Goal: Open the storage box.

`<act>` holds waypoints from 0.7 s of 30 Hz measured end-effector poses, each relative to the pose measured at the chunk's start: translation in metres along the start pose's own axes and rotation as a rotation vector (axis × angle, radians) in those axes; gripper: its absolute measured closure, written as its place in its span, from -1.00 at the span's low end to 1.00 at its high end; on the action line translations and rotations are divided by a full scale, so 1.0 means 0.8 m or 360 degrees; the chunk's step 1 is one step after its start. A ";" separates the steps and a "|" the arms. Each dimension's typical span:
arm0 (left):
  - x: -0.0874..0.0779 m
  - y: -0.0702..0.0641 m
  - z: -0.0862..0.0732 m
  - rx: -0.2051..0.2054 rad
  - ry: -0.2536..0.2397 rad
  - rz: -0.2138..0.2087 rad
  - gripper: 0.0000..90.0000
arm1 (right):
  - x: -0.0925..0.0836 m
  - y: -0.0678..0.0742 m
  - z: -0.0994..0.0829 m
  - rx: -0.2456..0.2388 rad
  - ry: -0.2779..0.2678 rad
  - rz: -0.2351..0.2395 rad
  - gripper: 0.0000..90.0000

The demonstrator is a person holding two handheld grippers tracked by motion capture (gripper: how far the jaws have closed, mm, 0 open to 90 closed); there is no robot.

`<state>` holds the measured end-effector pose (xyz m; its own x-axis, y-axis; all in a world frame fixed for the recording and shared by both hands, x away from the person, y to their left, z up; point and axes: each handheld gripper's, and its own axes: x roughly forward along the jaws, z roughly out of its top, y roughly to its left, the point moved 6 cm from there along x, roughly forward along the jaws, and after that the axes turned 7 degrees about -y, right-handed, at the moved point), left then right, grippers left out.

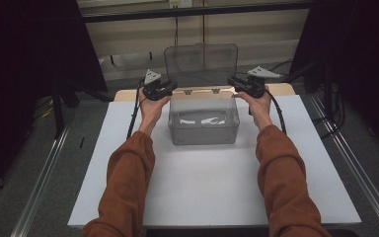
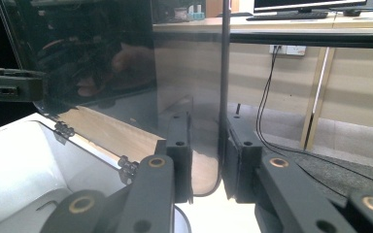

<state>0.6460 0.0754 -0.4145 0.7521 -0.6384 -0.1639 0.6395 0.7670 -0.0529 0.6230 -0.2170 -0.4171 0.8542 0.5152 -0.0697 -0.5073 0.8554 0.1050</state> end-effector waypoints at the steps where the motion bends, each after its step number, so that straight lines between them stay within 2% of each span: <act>1: 0.000 0.000 0.000 -0.0010 0.0003 -0.0001 0.54 | 0.000 0.000 0.000 0.0002 0.0000 -0.0002 0.66; 3: 0.002 0.000 -0.002 0.0023 0.0044 0.0008 0.54 | 0.001 0.000 -0.001 0.0011 0.0006 -0.0003 0.65; 5: 0.003 -0.001 -0.002 0.0052 0.0051 0.0018 0.52 | 0.001 -0.001 -0.004 0.0017 0.0029 -0.0006 0.65; 6: 0.004 -0.002 -0.003 0.0023 0.0048 0.0019 0.50 | 0.002 -0.001 -0.005 0.0028 0.0032 -0.0007 0.64; 11: 0.004 0.002 -0.003 -0.0007 0.0051 0.0003 0.56 | 0.003 -0.002 -0.010 0.0049 0.0055 -0.0009 0.65; 12: 0.005 0.001 -0.002 -0.0045 0.0037 0.0002 0.56 | 0.003 -0.002 -0.010 0.0049 0.0055 -0.0009 0.65; 13: 0.005 0.003 -0.002 -0.0048 0.0062 -0.0002 0.59 | 0.004 -0.003 -0.010 0.0063 0.0063 -0.0006 0.66; 17: 0.008 0.004 -0.002 -0.0067 0.0069 0.0000 0.58 | 0.006 -0.005 -0.010 0.0085 0.0068 -0.0011 0.67; 18: 0.008 0.006 -0.003 -0.0062 0.0079 0.0000 0.58 | 0.006 -0.005 -0.010 0.0120 0.0067 -0.0012 0.66; 21: 0.009 0.005 -0.002 -0.0058 0.0089 0.0004 0.57 | 0.007 -0.006 -0.011 0.0157 0.0073 -0.0014 0.66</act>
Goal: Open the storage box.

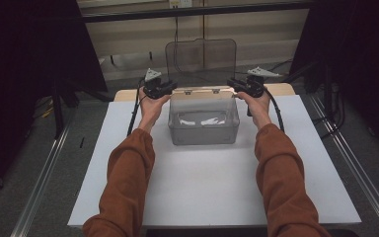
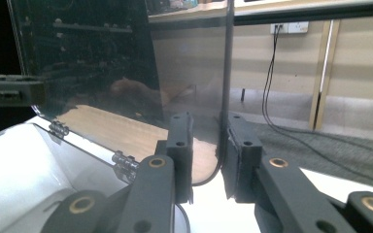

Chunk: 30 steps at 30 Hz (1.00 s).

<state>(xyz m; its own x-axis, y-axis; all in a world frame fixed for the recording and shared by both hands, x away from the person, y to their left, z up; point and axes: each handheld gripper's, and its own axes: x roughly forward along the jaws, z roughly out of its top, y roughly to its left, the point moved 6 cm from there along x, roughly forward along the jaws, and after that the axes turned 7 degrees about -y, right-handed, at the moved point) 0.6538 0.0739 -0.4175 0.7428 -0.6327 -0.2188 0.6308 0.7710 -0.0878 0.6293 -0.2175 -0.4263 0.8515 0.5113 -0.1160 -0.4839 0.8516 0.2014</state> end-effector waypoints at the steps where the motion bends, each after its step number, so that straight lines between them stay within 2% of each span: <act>1: 0.000 0.000 0.000 0.0004 0.0009 -0.0004 0.55 | 0.001 0.000 0.000 0.0021 0.0004 -0.0003 0.66; 5: 0.002 0.000 -0.001 -0.0014 0.0017 0.0005 0.53 | 0.003 -0.001 0.001 0.0074 0.0026 -0.0016 0.65; 7: 0.003 0.001 -0.001 -0.0043 0.0016 0.0008 0.52 | 0.004 -0.001 0.001 0.0099 0.0028 -0.0018 0.65; 13: 0.005 0.002 0.000 -0.0087 0.0041 0.0014 0.52 | 0.006 -0.002 0.001 0.0130 0.0047 -0.0032 0.64; 18: 0.005 0.002 0.001 -0.0101 0.0063 0.0024 0.52 | 0.008 -0.002 0.002 0.0191 0.0065 -0.0062 0.64; 21: 0.005 0.001 0.002 -0.0102 0.0090 0.0046 0.51 | 0.008 -0.003 0.002 0.0200 0.0071 -0.0067 0.64; 27: 0.008 0.002 0.001 -0.0131 0.0100 0.0037 0.48 | 0.010 -0.005 0.001 0.0232 0.0080 -0.0060 0.62; 29: 0.009 0.001 0.001 -0.0118 0.0120 0.0043 0.44 | 0.011 -0.004 0.000 0.0242 0.0079 -0.0061 0.61; 30: 0.010 0.001 0.001 -0.0109 0.0134 0.0042 0.42 | 0.013 -0.005 -0.002 0.0275 0.0065 -0.0064 0.59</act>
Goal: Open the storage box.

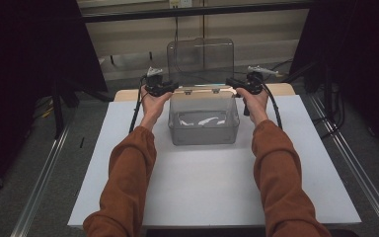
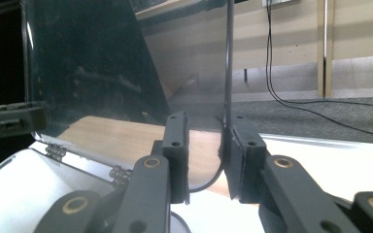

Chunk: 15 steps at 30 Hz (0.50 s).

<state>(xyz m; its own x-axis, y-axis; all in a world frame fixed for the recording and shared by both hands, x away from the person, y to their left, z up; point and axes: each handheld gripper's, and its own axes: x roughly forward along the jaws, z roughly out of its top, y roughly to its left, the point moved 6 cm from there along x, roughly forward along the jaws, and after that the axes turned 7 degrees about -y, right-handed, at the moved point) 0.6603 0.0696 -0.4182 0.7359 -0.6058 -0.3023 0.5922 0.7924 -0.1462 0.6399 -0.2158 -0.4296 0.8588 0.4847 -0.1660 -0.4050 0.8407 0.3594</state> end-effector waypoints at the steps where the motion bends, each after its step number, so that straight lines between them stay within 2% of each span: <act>1: 0.000 0.000 0.000 0.0000 0.0000 0.0000 0.41 | 0.000 0.000 0.000 0.0000 0.0000 0.0000 0.59; 2: 0.000 0.000 -0.001 -0.0007 -0.0001 -0.0003 0.41 | 0.001 -0.001 -0.001 0.0035 -0.0002 0.0002 0.59; 5: 0.001 0.002 -0.002 -0.0043 -0.0003 -0.0009 0.41 | 0.002 -0.001 -0.001 0.0040 0.0001 0.0003 0.59; 9: 0.004 0.003 -0.005 -0.0070 0.0016 0.0003 0.36 | 0.004 -0.003 -0.003 0.0113 0.0037 -0.0023 0.57; 12: 0.003 0.005 -0.006 -0.0058 0.0034 0.0002 0.35 | 0.005 -0.002 -0.002 0.0082 0.0065 -0.0045 0.55; 15: 0.003 0.005 -0.005 -0.0048 0.0051 0.0007 0.36 | 0.006 -0.003 -0.004 0.0108 0.0062 -0.0036 0.55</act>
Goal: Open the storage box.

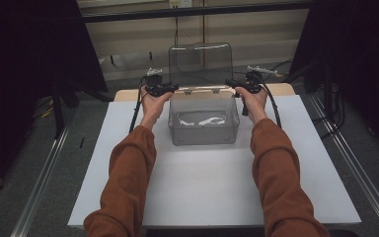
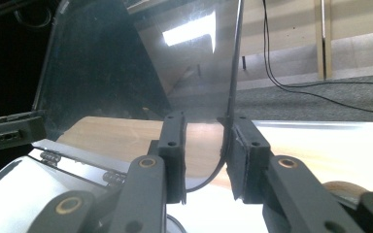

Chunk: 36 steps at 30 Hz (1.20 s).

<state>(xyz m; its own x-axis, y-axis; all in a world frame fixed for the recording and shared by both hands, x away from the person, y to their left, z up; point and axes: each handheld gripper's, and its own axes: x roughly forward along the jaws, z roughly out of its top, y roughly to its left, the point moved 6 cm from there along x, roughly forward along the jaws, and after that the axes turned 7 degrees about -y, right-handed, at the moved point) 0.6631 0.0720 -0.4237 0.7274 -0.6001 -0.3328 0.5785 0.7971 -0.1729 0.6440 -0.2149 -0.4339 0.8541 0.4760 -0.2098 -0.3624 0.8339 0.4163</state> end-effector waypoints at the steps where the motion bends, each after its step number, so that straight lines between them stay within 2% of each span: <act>1: 0.001 0.001 -0.001 -0.0015 0.0001 0.0002 0.35 | 0.001 -0.001 -0.002 0.0018 -0.0002 -0.0003 0.54; 4: 0.002 0.002 -0.002 -0.0023 0.0005 0.0013 0.33 | 0.002 -0.002 -0.003 0.0022 0.0009 -0.0009 0.52; 6: 0.002 0.003 -0.003 -0.0053 0.0012 0.0006 0.33 | 0.002 -0.003 -0.004 0.0033 0.0008 -0.0010 0.51; 10: 0.001 0.001 -0.002 -0.0040 0.0019 0.0024 0.33 | 0.005 -0.003 -0.005 0.0049 -0.0004 -0.0018 0.51; 15: 0.003 0.001 -0.003 -0.0052 0.0023 0.0015 0.28 | 0.005 -0.003 -0.006 0.0064 -0.0002 -0.0023 0.49; 18: 0.004 0.001 -0.005 -0.0081 0.0023 0.0004 0.26 | 0.005 -0.003 -0.006 0.0067 0.0001 -0.0025 0.49; 24: 0.004 0.002 -0.005 -0.0077 0.0024 0.0016 0.23 | 0.005 -0.003 -0.006 0.0076 0.0012 -0.0032 0.47; 28: 0.004 0.004 -0.007 -0.0054 0.0053 0.0019 0.21 | 0.005 -0.003 -0.007 0.0071 0.0046 -0.0012 0.42; 29: 0.004 0.005 -0.007 -0.0070 0.0050 0.0017 0.22 | 0.006 -0.003 -0.008 0.0082 0.0088 -0.0027 0.37; 36: 0.004 0.005 -0.008 -0.0082 0.0055 0.0015 0.22 | 0.008 -0.002 -0.011 0.0130 0.0098 -0.0029 0.33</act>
<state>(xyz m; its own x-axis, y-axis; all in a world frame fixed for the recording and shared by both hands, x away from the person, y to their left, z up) 0.6654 0.0741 -0.4314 0.7191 -0.5905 -0.3664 0.5512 0.8057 -0.2169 0.6471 -0.2107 -0.4441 0.8347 0.4796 -0.2708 -0.3135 0.8180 0.4823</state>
